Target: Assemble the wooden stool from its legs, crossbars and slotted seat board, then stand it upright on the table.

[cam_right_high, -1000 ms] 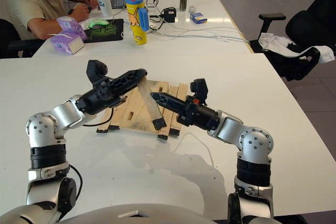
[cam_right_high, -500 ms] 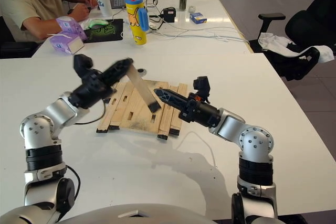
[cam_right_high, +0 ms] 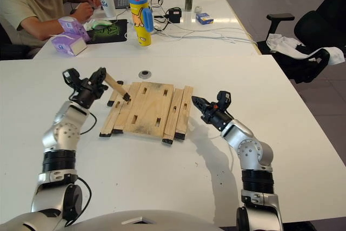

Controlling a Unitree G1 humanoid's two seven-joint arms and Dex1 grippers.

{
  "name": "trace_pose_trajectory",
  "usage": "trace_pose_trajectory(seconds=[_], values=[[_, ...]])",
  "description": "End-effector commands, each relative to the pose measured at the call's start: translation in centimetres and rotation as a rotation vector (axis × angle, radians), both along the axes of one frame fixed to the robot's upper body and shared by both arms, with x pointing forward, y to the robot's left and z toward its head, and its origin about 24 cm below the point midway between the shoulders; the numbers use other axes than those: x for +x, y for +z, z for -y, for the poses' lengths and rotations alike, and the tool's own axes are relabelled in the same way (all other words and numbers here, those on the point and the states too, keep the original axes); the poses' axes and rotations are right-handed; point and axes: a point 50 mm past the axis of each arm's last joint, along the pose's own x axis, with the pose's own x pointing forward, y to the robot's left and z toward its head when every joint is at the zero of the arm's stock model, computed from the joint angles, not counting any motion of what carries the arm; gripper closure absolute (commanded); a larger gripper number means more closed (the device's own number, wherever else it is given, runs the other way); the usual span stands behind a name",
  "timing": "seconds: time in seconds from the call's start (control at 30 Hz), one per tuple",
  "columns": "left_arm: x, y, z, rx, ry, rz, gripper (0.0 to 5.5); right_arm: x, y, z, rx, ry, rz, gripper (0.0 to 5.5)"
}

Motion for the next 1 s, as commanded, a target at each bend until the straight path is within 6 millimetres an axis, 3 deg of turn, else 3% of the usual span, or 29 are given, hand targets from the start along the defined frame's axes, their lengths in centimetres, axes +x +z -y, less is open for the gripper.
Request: trace_pose_trajectory(seconds=[0.03,0.23,0.4,0.5,0.63,0.73,1.0], values=[[0.3,-0.4,-0.1,0.059,0.035,0.002,5.06,0.3,0.1,-0.7,-0.007,0.016,0.013,4.4],[-0.1,-1.4,-0.8,0.118,0.081,-0.021,5.06,0.1,-0.1,-1.2,-0.033,0.028,0.021,4.4],[-0.1,-2.5,1.5,0.224,0.011,-0.066,5.06,0.0,-0.1,-1.4,-0.042,0.017,0.02,4.4],[-0.9,-5.2,2.9,0.33,-0.038,-0.169,5.06,-0.1,0.1,-1.6,-0.055,0.022,0.024,4.4],[-3.8,-9.3,4.1,0.523,-0.074,-0.259,5.06,-0.1,0.7,-2.2,-0.085,0.039,0.046,4.4],[-5.7,-11.2,4.8,0.507,-0.092,-0.298,5.06,-0.1,1.1,-2.4,-0.101,0.046,0.059,4.4],[-5.4,-9.8,4.3,0.522,-0.035,-0.197,5.06,-0.1,1.0,-2.7,-0.134,0.061,0.064,4.4]])
